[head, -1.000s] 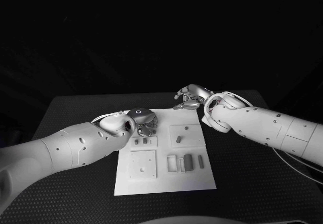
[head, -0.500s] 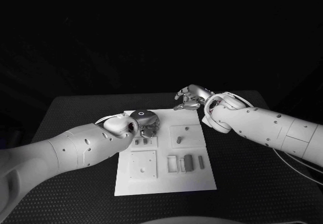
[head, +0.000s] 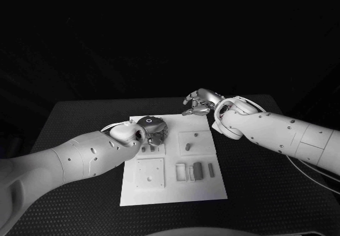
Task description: Assemble the parts on the task board
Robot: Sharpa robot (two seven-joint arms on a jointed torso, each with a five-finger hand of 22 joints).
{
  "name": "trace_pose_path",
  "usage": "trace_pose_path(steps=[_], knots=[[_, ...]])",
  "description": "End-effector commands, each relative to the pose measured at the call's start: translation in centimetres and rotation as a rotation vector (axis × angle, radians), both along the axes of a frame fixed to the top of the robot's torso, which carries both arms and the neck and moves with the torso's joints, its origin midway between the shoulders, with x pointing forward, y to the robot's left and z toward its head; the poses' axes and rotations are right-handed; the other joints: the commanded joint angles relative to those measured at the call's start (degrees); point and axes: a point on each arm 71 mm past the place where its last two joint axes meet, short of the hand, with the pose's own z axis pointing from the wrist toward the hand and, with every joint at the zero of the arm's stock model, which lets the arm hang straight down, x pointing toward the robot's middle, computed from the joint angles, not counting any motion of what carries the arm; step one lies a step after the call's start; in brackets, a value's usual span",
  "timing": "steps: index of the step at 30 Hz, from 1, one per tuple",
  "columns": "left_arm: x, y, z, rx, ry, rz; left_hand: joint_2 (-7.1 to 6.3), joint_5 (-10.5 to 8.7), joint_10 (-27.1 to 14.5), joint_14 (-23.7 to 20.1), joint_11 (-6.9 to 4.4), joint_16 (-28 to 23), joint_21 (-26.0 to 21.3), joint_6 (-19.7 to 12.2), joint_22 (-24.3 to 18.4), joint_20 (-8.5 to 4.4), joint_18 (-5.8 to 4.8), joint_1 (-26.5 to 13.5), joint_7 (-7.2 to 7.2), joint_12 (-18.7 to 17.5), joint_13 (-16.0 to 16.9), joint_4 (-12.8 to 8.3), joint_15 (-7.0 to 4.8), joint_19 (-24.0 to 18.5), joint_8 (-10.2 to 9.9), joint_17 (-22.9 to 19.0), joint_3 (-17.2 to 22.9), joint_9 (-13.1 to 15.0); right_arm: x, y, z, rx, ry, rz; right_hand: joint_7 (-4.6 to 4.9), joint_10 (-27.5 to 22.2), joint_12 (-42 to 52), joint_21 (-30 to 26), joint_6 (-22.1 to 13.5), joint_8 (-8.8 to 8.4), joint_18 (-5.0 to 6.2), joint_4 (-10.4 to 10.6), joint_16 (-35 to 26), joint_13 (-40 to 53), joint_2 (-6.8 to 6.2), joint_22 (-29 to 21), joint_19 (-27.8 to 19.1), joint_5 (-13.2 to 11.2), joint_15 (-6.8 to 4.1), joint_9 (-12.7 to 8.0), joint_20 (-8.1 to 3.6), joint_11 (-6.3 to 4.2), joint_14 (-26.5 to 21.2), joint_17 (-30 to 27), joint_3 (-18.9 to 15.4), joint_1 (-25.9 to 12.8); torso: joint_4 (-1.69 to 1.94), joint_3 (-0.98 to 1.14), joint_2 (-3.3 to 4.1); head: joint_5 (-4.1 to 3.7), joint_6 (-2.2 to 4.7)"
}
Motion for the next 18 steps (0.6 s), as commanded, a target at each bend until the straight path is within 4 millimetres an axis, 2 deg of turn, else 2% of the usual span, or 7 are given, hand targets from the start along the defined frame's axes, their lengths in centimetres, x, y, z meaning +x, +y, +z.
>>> trace_pose_path(steps=[1,18], knots=[[-0.09,0.05,-0.38,0.025,0.007,-0.001,0.48,0.14,0.4,0.1,-0.03,0.3,0.2,0.3,1.1,-0.22,5.73,-0.1,0.11,0.1,0.1,0.1,-0.29,0.2,0.2,0.1,0.2,-0.1,-0.05,0.13,0.01,0.001,-0.001,0.007,0.51,-0.4,0.2,-0.2,-0.1,0.22,1.72,0.2,-0.2,-0.1,0.25,1.0,0.0,-0.1,0.05,-0.1,-0.47,-0.05,-0.3,-0.1,0.0,-0.5,0.04,-0.02,-0.03,-0.04,-0.04],[0.16,0.16,-0.43,0.038,0.000,0.005,1.46,0.14,1.4,0.8,-0.52,1.1,0.9,1.1,1.3,-0.71,5.68,-0.3,0.05,0.4,0.8,0.4,-0.77,1.0,0.6,0.3,0.4,-0.2,-0.03,0.23,0.00,0.002,0.000,0.009,0.51,-0.4,0.3,-0.2,-0.1,0.24,1.72,0.3,-0.2,-0.1,0.25,1.0,0.0,-0.1,0.05,-0.1,-0.47,-0.05,-0.3,-0.1,0.0,-0.5,0.04,-0.01,0.00,-0.09,-0.22]])
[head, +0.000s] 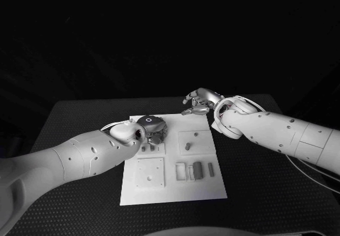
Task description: Assemble the parts on the task board
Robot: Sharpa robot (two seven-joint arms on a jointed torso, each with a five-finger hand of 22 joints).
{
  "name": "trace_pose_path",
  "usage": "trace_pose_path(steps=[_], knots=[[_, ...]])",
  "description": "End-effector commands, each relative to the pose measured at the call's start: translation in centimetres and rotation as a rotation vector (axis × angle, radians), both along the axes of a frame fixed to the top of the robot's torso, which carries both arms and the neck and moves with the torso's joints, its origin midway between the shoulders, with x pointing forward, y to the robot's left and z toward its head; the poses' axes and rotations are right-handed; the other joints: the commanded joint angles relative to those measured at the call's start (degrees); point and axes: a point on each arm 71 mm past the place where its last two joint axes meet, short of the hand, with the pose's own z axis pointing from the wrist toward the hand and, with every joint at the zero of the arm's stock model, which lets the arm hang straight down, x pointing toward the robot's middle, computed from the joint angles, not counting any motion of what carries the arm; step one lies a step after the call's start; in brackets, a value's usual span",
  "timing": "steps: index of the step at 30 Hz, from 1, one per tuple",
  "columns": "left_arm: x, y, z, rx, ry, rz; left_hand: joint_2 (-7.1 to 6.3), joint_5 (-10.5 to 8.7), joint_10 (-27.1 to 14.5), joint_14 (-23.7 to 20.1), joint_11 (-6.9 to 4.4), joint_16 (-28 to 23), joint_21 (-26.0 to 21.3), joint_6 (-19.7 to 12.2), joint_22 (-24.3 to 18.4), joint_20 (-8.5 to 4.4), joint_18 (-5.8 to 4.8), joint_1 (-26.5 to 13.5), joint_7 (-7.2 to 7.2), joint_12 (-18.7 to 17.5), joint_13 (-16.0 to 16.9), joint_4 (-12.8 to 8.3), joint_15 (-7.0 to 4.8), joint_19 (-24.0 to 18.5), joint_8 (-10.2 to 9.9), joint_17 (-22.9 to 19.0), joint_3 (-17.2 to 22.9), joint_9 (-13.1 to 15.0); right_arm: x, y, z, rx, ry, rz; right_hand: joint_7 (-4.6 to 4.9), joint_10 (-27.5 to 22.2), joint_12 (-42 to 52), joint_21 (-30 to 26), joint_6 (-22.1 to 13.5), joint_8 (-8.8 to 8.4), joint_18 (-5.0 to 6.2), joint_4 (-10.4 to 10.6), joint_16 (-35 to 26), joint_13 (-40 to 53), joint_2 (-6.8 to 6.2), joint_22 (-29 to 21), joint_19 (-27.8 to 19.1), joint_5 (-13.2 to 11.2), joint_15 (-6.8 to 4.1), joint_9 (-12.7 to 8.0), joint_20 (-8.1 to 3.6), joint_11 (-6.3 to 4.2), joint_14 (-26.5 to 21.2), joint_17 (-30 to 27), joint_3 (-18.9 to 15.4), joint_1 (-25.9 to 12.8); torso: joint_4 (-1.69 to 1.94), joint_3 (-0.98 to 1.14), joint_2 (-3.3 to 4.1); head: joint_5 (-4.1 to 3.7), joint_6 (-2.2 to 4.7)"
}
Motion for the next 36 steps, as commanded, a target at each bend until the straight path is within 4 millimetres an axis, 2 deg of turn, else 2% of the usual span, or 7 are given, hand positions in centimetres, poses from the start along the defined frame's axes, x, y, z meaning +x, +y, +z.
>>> trace_pose_path(steps=[1,15,24,36], knots=[[-0.1,0.1,-0.4,0.026,0.010,0.001,0.70,0.14,0.7,0.2,-0.15,0.3,0.3,0.7,1.3,-0.09,5.64,-0.1,-0.13,0.3,0.3,0.2,-0.23,0.4,0.3,0.1,0.2,0.0,0.0,0.1,0.0,0.001,0.000,0.008,0.35,-0.4,0.3,-0.2,0.1,0.24,1.72,0.3,-0.2,-0.1,0.04,1.0,-0.2,-0.1,0.04,-0.1,-0.39,-0.04,-0.3,-0.1,0.0,-0.3,0.01,0.00,0.03,-0.03,-0.05],[0.0,0.1,-0.7,0.021,0.008,0.001,1.85,0.30,2.4,1.2,-0.81,0.7,1.1,2.3,1.3,-0.66,5.52,0.2,-0.84,0.6,1.0,0.1,-0.87,1.1,1.2,0.0,0.7,0.0,0.0,0.2,0.0,0.001,0.000,0.009,0.35,-0.4,0.3,-0.3,0.1,0.25,1.72,0.3,-0.2,-0.1,0.03,1.0,-0.2,-0.1,0.04,-0.1,-0.39,-0.04,-0.3,-0.1,0.0,-0.4,0.00,0.03,0.01,0.00,-0.13],[-0.1,0.1,-0.7,0.005,0.003,-0.008,2.04,0.48,3.4,1.6,-1.16,0.8,1.4,3.2,1.3,-0.96,5.41,-0.2,-1.21,0.6,1.3,0.3,-1.23,1.4,1.6,-0.1,0.9,0.0,0.0,0.2,0.0,0.002,0.000,0.010,0.34,-0.4,0.3,-0.3,0.1,0.26,1.72,0.3,-0.2,-0.1,0.04,1.0,-0.2,-0.1,0.04,-0.1,-0.39,-0.04,-0.3,-0.1,0.0,-0.4,-0.02,0.01,0.00,0.11,-0.11],[-0.2,1.7,0.0,-0.089,0.004,0.001,2.52,1.03,4.6,3.3,-1.66,1.0,2.0,4.3,1.2,-1.61,5.37,-1.0,-1.63,0.2,1.8,0.7,-1.74,2.6,2.0,-0.3,0.9,0.1,0.0,0.0,0.0,0.001,-0.002,0.006,0.34,-0.4,0.3,-0.3,0.1,0.27,1.72,0.3,-0.2,-0.1,0.03,1.0,-0.2,-0.1,0.04,-0.1,-0.39,-0.05,-0.3,-0.1,0.0,-0.4,-0.06,-0.04,0.04,0.14,0.18]])
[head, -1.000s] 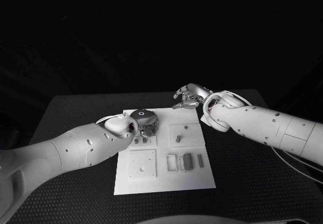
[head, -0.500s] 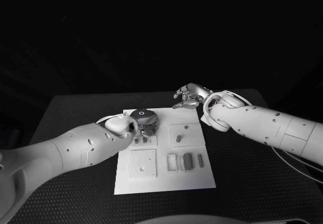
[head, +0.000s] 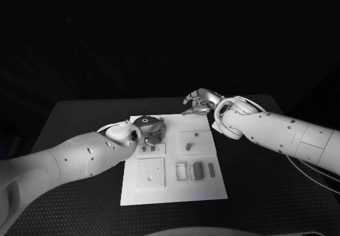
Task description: Assemble the parts on the task board
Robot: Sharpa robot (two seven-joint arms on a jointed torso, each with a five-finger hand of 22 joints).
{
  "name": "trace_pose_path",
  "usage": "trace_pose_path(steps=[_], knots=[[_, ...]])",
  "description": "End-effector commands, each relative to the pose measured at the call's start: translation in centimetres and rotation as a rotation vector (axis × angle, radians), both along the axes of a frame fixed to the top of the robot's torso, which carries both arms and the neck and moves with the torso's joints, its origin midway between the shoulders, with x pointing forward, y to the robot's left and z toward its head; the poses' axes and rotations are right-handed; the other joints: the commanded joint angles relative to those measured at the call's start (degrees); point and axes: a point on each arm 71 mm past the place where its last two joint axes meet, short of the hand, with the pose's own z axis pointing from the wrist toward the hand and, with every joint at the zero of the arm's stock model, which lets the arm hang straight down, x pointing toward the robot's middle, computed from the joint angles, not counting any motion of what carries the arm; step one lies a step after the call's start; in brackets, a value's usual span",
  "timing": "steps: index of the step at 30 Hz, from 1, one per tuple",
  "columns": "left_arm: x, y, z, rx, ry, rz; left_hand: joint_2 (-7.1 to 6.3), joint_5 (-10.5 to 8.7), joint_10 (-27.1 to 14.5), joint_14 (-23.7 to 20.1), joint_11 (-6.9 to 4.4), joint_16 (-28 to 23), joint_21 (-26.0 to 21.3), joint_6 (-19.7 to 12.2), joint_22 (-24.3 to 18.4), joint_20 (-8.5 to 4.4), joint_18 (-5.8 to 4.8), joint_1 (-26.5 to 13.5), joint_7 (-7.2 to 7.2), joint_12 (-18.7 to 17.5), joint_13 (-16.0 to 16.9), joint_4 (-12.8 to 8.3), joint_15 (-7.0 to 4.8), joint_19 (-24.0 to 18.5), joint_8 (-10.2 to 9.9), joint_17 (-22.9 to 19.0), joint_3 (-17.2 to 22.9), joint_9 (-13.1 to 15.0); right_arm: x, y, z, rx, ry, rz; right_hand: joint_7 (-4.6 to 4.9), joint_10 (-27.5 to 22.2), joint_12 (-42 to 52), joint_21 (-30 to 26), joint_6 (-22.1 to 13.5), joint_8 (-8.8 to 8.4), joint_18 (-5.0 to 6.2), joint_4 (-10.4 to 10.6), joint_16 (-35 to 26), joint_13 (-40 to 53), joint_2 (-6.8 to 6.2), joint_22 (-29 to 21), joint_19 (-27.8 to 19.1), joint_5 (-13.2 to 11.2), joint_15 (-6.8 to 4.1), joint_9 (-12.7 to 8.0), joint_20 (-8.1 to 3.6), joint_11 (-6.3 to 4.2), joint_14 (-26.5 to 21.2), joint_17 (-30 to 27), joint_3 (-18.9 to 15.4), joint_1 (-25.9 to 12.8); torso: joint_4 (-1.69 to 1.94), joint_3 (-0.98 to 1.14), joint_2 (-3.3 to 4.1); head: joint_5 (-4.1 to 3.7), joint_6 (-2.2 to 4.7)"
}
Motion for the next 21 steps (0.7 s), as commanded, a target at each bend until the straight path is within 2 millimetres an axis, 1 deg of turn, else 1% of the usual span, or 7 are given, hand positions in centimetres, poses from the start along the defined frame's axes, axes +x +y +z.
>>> trace_pose_path(steps=[1,5,8,16,18,21], knots=[[-0.3,0.2,0.3,-0.051,0.002,-0.013,0.37,0.23,0.5,0.5,-0.14,0.3,0.2,0.6,1.1,-0.06,5.77,-0.1,-0.02,-0.4,0.2,0.2,0.09,0.5,0.2,-0.1,0.1,0.1,0.0,0.0,0.0,0.000,-0.002,0.005,0.46,-0.5,0.3,-0.3,0.0,0.28,1.73,0.3,-0.2,-0.1,0.03,1.0,0.0,-0.1,0.04,-0.1,-0.25,0.05,-0.3,-0.1,0.0,-0.4,-0.09,-0.01,0.06,-0.05,0.15],[-0.3,0.5,0.7,-0.081,-0.007,-0.009,0.39,0.26,0.6,0.8,-0.22,0.2,0.3,0.7,1.1,-0.15,5.80,0.0,-0.07,-0.5,0.3,0.1,0.01,0.7,0.3,-0.2,0.2,0.1,0.0,-0.1,0.0,-0.001,-0.002,0.003,0.46,-0.5,0.3,-0.3,0.0,0.28,1.72,0.3,-0.2,-0.1,0.02,1.0,0.0,-0.1,0.04,-0.1,-0.25,0.05,-0.3,-0.1,0.0,-0.4,0.02,0.02,0.01,-0.13,0.12],[-0.3,0.7,1.1,-0.097,-0.011,-0.004,0.40,0.27,0.7,1.0,-0.25,0.1,0.3,0.8,1.1,-0.18,5.80,0.0,-0.08,-0.5,0.3,0.0,-0.02,0.8,0.3,-0.2,0.2,0.1,0.0,-0.2,0.0,-0.001,-0.002,0.001,0.46,-0.5,0.3,-0.3,0.0,0.28,1.72,0.3,-0.2,-0.1,0.02,1.0,0.0,-0.1,0.04,-0.1,-0.25,0.05,-0.3,-0.1,0.0,-0.4,0.02,0.02,-0.02,-0.22,0.17],[0.0,0.7,2.5,-0.140,0.001,0.021,0.23,0.14,0.7,1.1,-0.25,0.0,0.3,0.7,1.0,-0.20,5.77,-0.1,-0.05,-0.7,0.3,0.0,-0.03,0.9,0.2,-0.3,0.1,0.1,0.0,-0.2,0.0,-0.001,-0.001,0.001,0.46,-0.5,0.4,-0.3,0.0,0.29,1.73,0.3,-0.2,-0.1,0.00,1.0,0.0,-0.1,0.03,-0.1,-0.25,0.05,-0.3,-0.1,0.0,-0.4,0.07,-0.01,-0.09,0.03,0.29],[0.0,0.9,2.6,-0.143,0.002,0.026,0.23,0.12,0.7,1.1,-0.25,0.0,0.3,0.7,1.0,-0.21,5.77,-0.1,-0.05,-0.7,0.4,0.0,-0.03,0.9,0.2,-0.3,0.1,0.1,0.0,-0.2,0.0,-0.002,-0.001,0.001,0.46,-0.5,0.4,-0.3,0.0,0.29,1.72,0.3,-0.2,-0.1,0.00,1.0,0.0,-0.1,0.03,-0.1,-0.25,0.05,-0.3,-0.1,0.0,-0.4,0.09,0.01,-0.08,0.07,0.31],[0.1,1.5,2.8,-0.137,0.007,0.040,0.25,0.10,0.7,1.2,-0.26,0.0,0.3,0.7,1.0,-0.22,5.77,-0.1,-0.06,-0.7,0.4,0.0,-0.04,0.9,0.2,-0.3,0.1,0.1,0.0,-0.2,0.0,-0.002,0.000,0.001,0.46,-0.5,0.4,-0.3,0.0,0.30,1.72,0.3,-0.2,-0.1,0.00,1.0,0.0,-0.1,0.03,-0.1,-0.25,0.05,-0.3,-0.1,0.0,-0.4,0.13,-0.02,-0.12,0.06,0.31]])
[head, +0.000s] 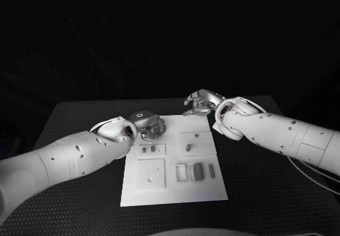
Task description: Assemble the parts on the task board
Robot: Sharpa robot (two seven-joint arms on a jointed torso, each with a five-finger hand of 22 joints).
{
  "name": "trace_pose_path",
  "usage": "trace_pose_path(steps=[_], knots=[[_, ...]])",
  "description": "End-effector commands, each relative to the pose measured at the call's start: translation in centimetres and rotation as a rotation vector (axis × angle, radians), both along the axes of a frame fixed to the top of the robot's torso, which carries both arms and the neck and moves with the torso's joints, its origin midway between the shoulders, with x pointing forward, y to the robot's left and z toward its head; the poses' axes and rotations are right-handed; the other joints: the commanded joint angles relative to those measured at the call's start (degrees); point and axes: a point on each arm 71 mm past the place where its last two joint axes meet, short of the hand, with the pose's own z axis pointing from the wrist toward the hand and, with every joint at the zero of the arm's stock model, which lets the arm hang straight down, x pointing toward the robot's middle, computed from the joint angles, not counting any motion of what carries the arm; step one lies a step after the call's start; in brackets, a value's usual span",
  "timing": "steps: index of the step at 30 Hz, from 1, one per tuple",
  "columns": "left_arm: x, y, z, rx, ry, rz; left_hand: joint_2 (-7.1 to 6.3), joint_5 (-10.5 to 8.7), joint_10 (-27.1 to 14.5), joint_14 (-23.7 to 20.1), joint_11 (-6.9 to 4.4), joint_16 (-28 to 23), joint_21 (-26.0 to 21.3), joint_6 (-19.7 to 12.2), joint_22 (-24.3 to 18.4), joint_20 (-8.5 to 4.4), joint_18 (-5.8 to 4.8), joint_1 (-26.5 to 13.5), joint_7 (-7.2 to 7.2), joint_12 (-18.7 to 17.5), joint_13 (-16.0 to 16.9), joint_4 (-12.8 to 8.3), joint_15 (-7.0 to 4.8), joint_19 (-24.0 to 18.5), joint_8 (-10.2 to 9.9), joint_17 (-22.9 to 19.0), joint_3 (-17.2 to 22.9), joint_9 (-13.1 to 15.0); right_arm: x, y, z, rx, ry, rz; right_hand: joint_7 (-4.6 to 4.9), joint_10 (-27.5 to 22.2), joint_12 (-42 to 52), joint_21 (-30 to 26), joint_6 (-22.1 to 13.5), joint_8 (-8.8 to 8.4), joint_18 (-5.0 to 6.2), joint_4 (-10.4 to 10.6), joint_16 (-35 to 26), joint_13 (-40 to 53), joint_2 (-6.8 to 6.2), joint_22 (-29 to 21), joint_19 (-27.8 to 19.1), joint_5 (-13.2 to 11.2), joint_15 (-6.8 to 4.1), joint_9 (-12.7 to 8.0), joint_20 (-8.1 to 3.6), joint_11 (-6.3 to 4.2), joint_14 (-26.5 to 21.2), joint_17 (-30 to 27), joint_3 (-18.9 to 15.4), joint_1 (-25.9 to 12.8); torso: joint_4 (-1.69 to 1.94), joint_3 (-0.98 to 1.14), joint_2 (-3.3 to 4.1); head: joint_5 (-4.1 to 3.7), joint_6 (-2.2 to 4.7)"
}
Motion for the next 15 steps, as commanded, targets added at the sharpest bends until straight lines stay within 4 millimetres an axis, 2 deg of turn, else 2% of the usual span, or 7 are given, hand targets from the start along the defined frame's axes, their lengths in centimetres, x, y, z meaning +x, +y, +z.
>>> trace_pose_path(steps=[1,7,15], knots=[[0.1,0.5,0.1,0.002,0.017,0.015,0.31,0.11,0.5,0.5,-0.09,0.0,0.3,0.3,1.1,-0.04,5.97,0.0,-0.04,-0.2,0.1,0.0,-0.13,0.4,0.2,-0.1,0.1,0.1,0.0,0.0,0.0,0.000,-0.001,0.005,0.37,-0.5,0.4,-0.3,0.1,0.30,1.73,0.3,-0.2,-0.1,0.01,1.0,0.1,-0.1,0.03,-0.1,-0.35,0.05,-0.3,-0.1,0.0,-0.5,0.07,-0.04,-0.05,0.06,0.00],[0.3,1.8,0.0,0.031,0.029,0.038,0.32,0.08,0.5,0.5,-0.10,0.0,0.2,0.4,1.0,-0.05,5.97,0.0,-0.05,-0.3,0.1,-0.1,-0.13,0.4,0.3,-0.1,0.1,0.1,0.0,0.0,0.0,-0.001,0.000,0.005,0.37,-0.5,0.4,-0.3,0.1,0.30,1.73,0.3,-0.2,-0.1,0.00,1.0,0.1,-0.1,0.03,-0.1,-0.35,0.05,-0.3,-0.1,0.0,-0.5,0.03,0.02,0.02,0.27,-0.01],[0.3,3.0,-0.1,0.048,0.029,0.053,0.21,0.03,0.5,0.5,-0.10,0.0,0.3,0.3,1.1,-0.06,5.95,0.0,-0.04,-0.3,0.1,-0.1,-0.13,0.4,0.2,-0.1,0.0,0.1,0.0,-0.1,0.0,-0.001,-0.002,0.003,0.37,-0.5,0.4,-0.3,0.1,0.30,1.73,0.3,-0.2,-0.1,-0.01,1.0,0.1,-0.1,0.03,-0.1,-0.36,0.05,-0.3,-0.1,0.0,-0.5,0.03,-0.07,-0.01,0.21,-0.06]])
